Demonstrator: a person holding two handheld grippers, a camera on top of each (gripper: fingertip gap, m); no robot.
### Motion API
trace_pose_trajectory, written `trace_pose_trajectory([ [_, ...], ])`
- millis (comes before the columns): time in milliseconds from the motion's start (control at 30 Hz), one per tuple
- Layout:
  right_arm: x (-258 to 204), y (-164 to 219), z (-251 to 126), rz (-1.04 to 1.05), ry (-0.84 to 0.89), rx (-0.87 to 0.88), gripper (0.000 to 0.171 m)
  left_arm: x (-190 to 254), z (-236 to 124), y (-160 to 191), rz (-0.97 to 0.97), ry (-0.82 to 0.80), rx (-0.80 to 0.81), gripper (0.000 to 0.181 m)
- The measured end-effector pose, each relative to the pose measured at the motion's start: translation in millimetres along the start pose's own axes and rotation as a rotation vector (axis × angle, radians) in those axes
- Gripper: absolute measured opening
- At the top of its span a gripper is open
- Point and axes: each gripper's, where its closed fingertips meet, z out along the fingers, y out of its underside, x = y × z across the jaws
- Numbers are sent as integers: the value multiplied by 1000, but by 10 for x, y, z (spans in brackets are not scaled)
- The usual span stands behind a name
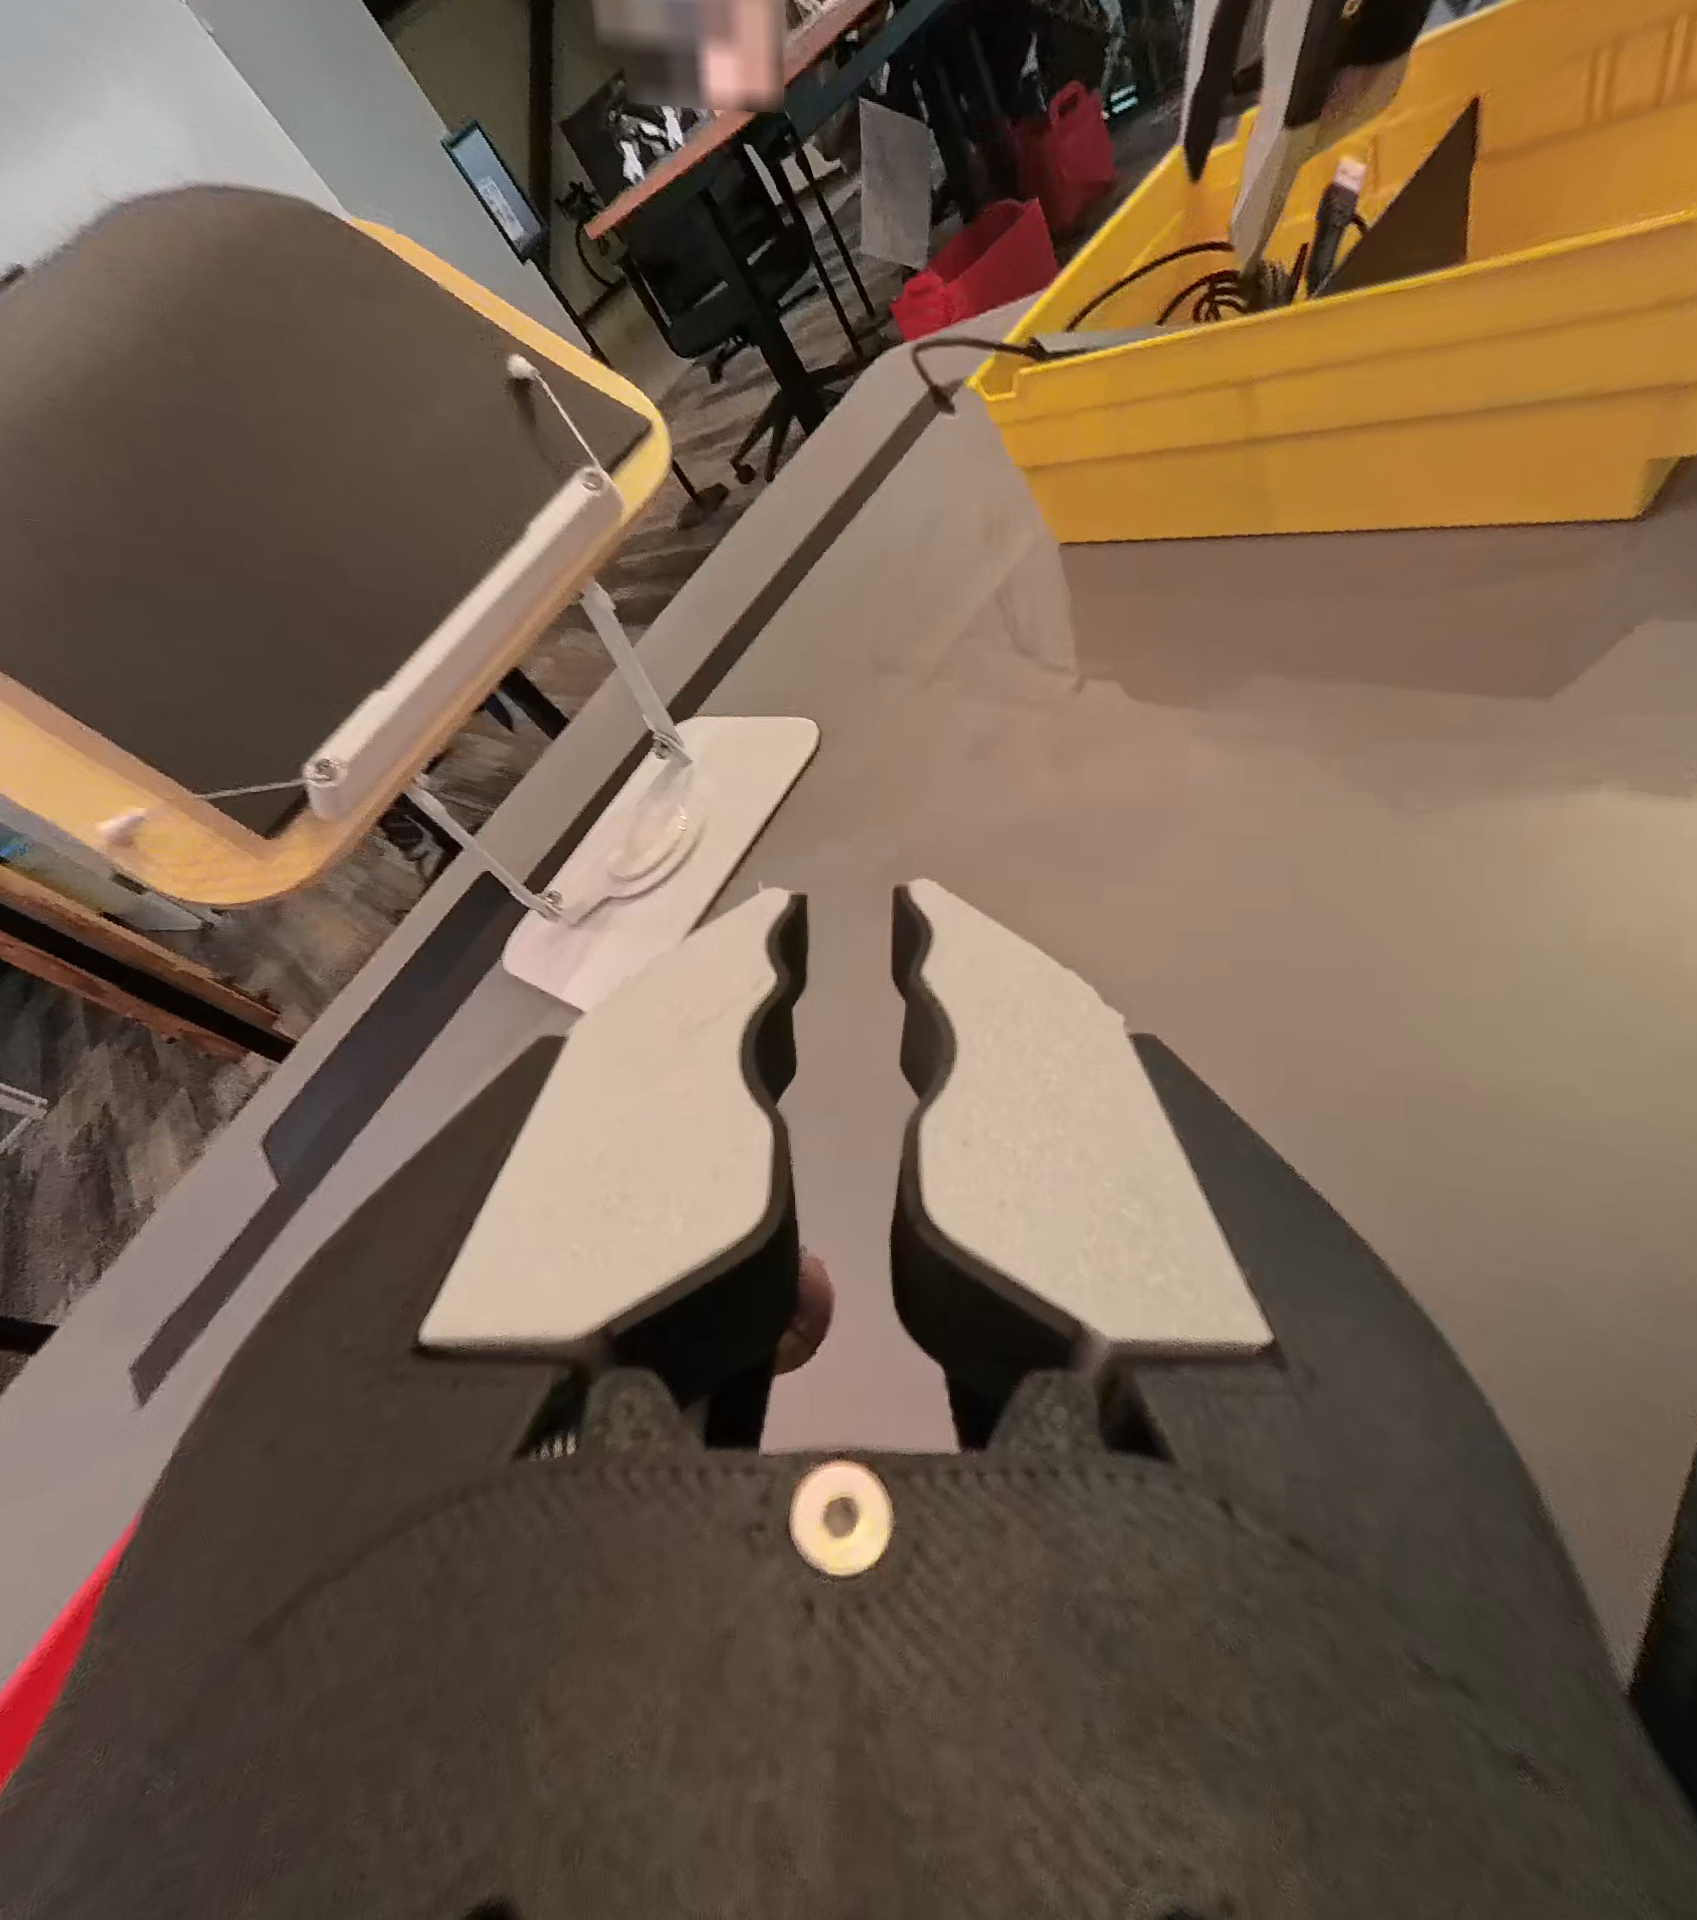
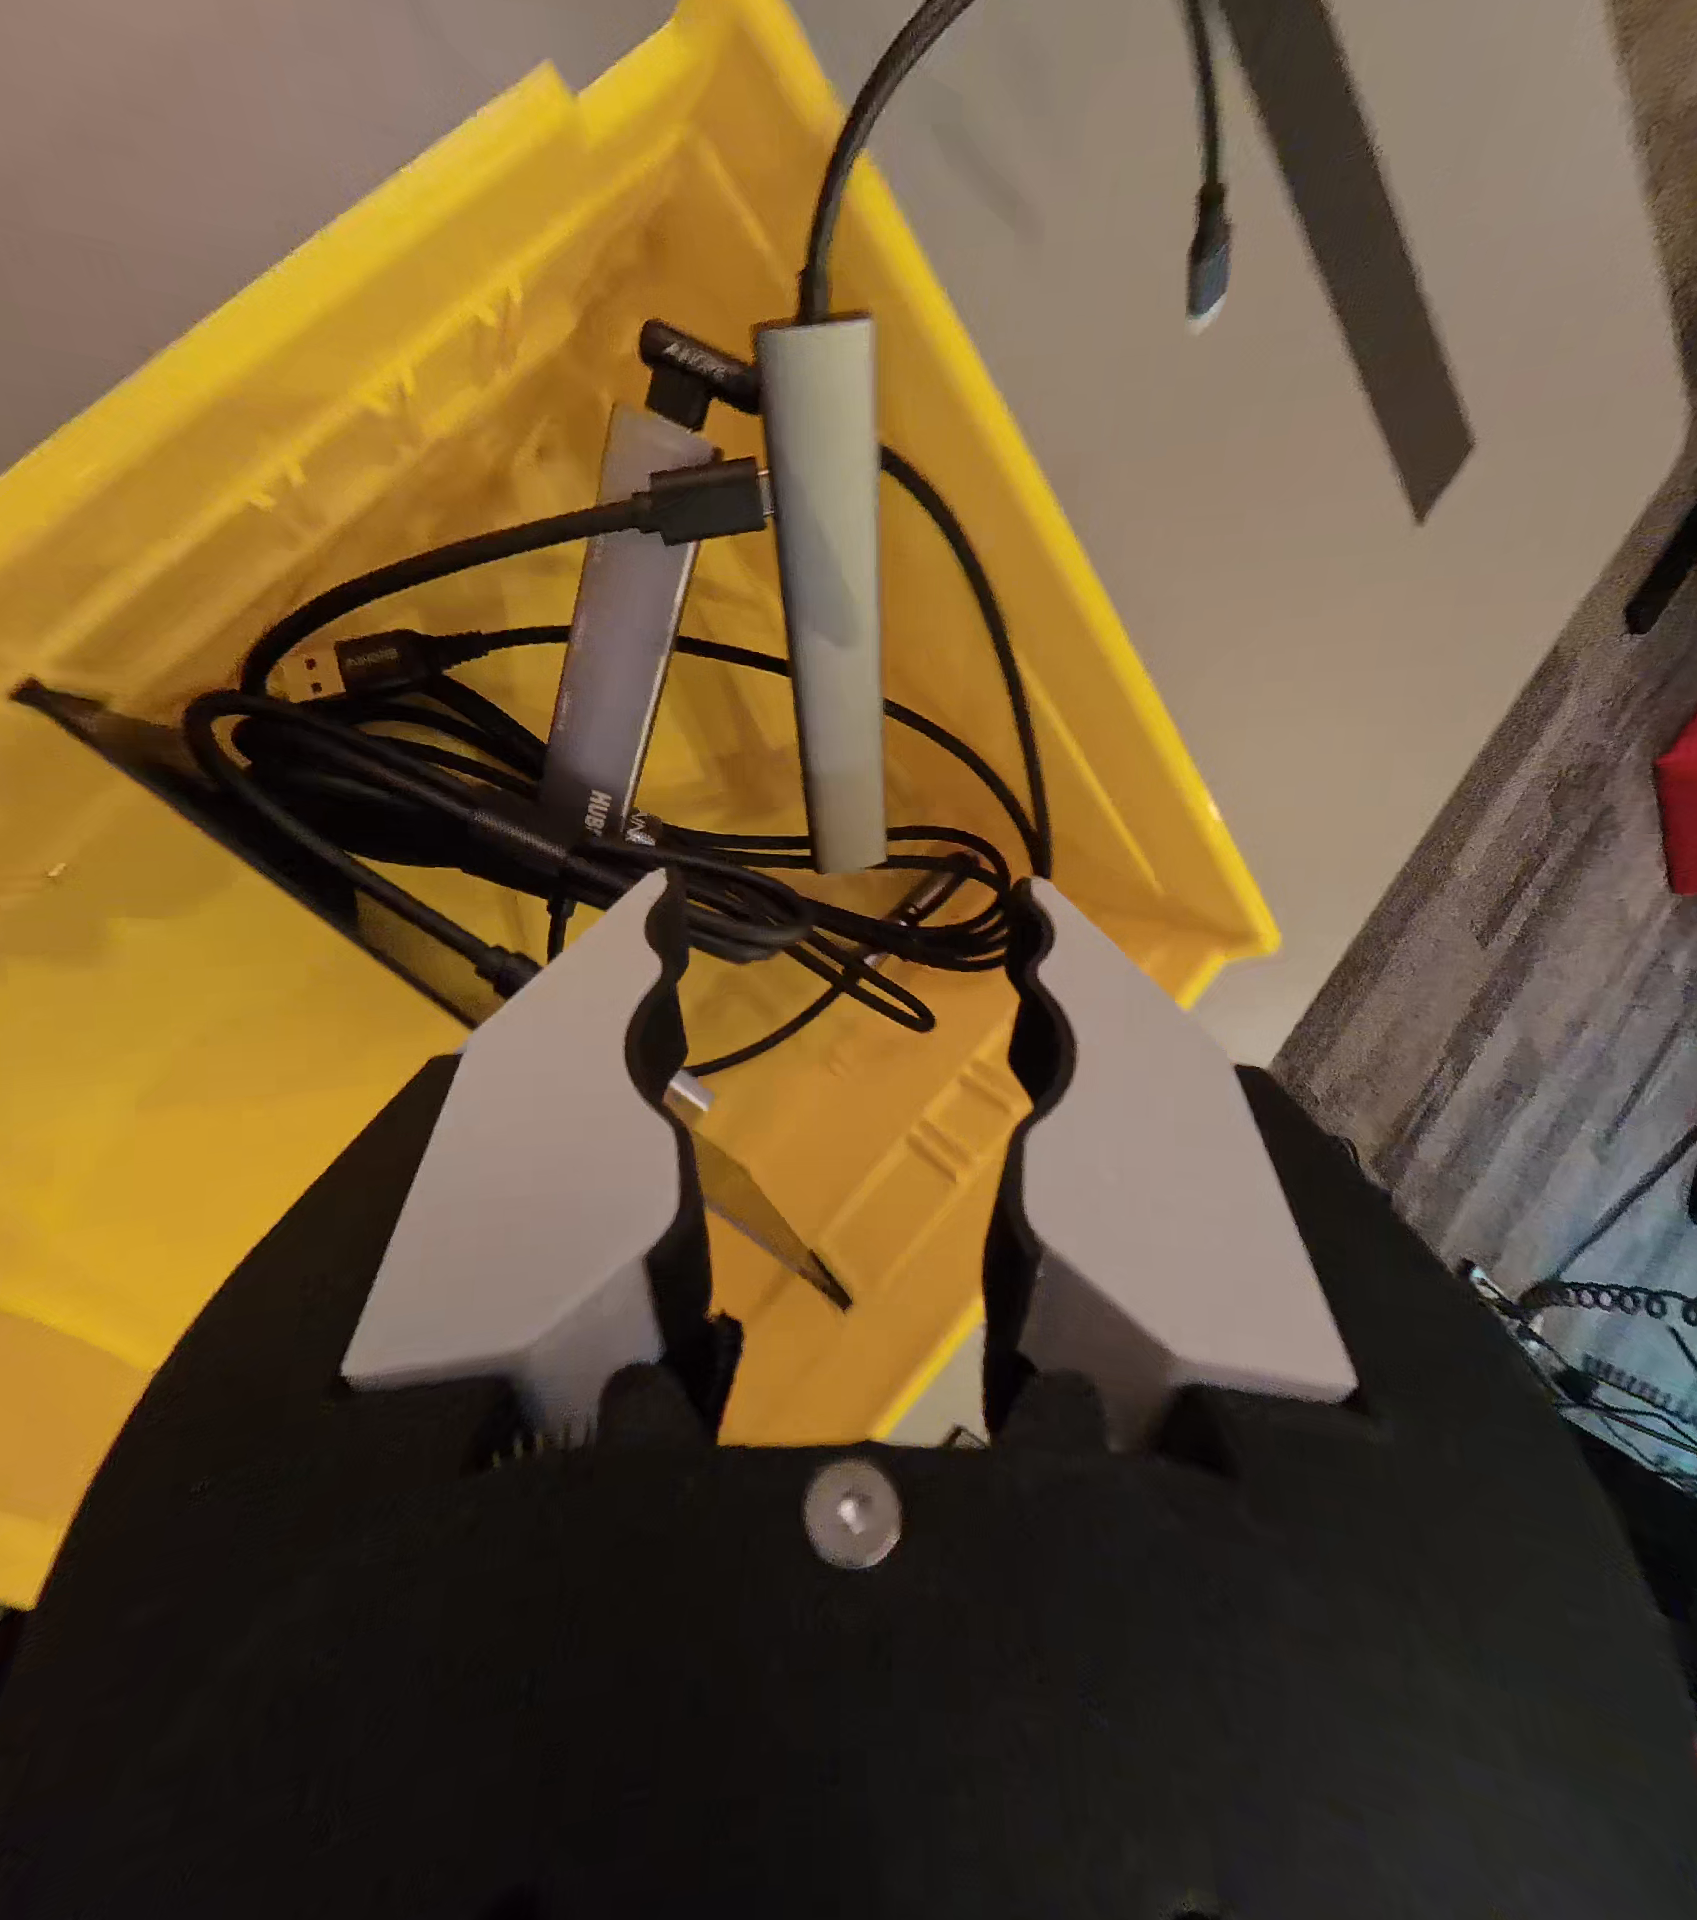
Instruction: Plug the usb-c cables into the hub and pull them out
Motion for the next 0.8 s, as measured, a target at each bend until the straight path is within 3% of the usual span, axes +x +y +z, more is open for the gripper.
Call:
trace_pose_trajectory([
  [33,42,-5,-98,18,11,29,58,-42,-22,-29,16,-12,0,18],
  [167,224,120,-409,86,81,105,58,-386,-193,-99,141,-127,-50,27],
  [300,314,585,-446,139,122,38,61,-929,-488,100,177,-237,-212,38],
  [400,253,942,-351,160,108,-21,66,-1348,-795,520,107,-298,-386,51],
  [500,63,1177,-187,222,11,-33,75,-1670,-1186,1221,16,-337,-628,69],
  [567,-66,1219,-130,250,-48,-5,68,-1742,-1462,1689,-91,-340,-755,75],
  [600,-132,1224,-115,246,-69,7,63,-1759,-1588,1869,-137,-351,-789,76],
  [700,-254,1220,-70,250,-89,36,69,-1788,-1925,2194,-232,-438,-825,71],
  [800,-247,1166,-74,327,-91,99,61,-1741,-2225,2441,-264,-490,-892,73],
])
